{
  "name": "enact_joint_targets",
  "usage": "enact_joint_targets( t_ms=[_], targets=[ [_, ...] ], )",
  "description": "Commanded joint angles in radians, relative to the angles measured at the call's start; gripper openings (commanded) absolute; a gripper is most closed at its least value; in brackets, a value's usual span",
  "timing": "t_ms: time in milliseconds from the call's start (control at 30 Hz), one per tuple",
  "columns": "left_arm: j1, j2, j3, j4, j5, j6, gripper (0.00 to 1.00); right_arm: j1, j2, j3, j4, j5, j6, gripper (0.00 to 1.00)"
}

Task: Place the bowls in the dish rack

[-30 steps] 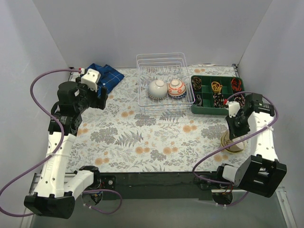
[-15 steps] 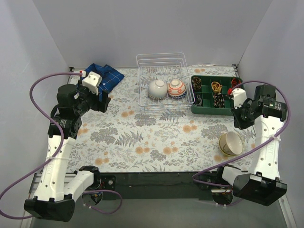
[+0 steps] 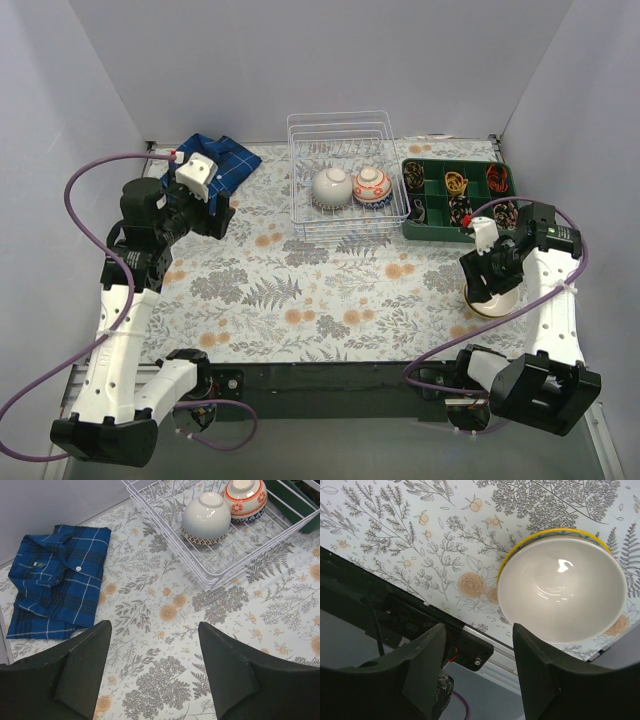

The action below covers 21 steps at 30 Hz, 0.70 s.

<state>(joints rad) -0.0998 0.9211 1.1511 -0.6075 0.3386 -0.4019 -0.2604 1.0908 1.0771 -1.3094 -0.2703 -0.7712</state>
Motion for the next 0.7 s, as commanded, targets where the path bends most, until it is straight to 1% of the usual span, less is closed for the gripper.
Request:
enact_joint_targets(
  t_ms=[0, 67, 100, 133, 233, 300, 400, 467, 533, 633, 667],
  targets=[
    [0.005, 0.019, 0.025, -0.024, 0.025, 0.038, 0.70, 0.003, 0.020, -0.014, 0.010, -0.082, -0.010, 0.66],
    [0.005, 0.036, 0.032, -0.025, 0.028, 0.044, 0.70, 0.003, 0.027, -0.020, 0.053, -0.080, 0.013, 0.68],
    [0.005, 0.041, 0.033, -0.026, 0.031, 0.054, 0.70, 0.003, 0.035, -0.025, 0.068, -0.073, 0.016, 0.72],
    [0.005, 0.044, 0.032, -0.029, 0.030, 0.063, 0.70, 0.003, 0.038, -0.037, 0.084, -0.070, 0.015, 0.73],
    [0.005, 0.067, 0.027, -0.049, 0.019, 0.107, 0.71, 0.001, 0.037, -0.066, 0.159, -0.069, -0.017, 0.73],
    [0.005, 0.093, 0.033, -0.078, 0.010, 0.133, 0.71, 0.003, 0.035, -0.117, 0.215, -0.070, -0.037, 0.73],
    [0.005, 0.137, 0.068, -0.122, 0.007, 0.158, 0.71, 0.003, 0.049, -0.196, 0.269, -0.063, -0.034, 0.73],
    [0.005, 0.162, 0.101, -0.144, 0.005, 0.181, 0.71, 0.003, 0.060, -0.251, 0.346, -0.061, -0.025, 0.74],
    [0.003, 0.189, 0.114, -0.164, -0.010, 0.198, 0.71, 0.006, 0.080, -0.272, 0.418, -0.053, -0.023, 0.75],
    [0.003, 0.212, 0.136, -0.181, -0.023, 0.218, 0.71, 0.004, 0.132, -0.273, 0.452, -0.047, -0.008, 0.76],
    [0.002, 0.217, 0.145, -0.184, -0.023, 0.218, 0.71, 0.004, 0.145, -0.270, 0.455, -0.050, -0.005, 0.79]
  ],
)
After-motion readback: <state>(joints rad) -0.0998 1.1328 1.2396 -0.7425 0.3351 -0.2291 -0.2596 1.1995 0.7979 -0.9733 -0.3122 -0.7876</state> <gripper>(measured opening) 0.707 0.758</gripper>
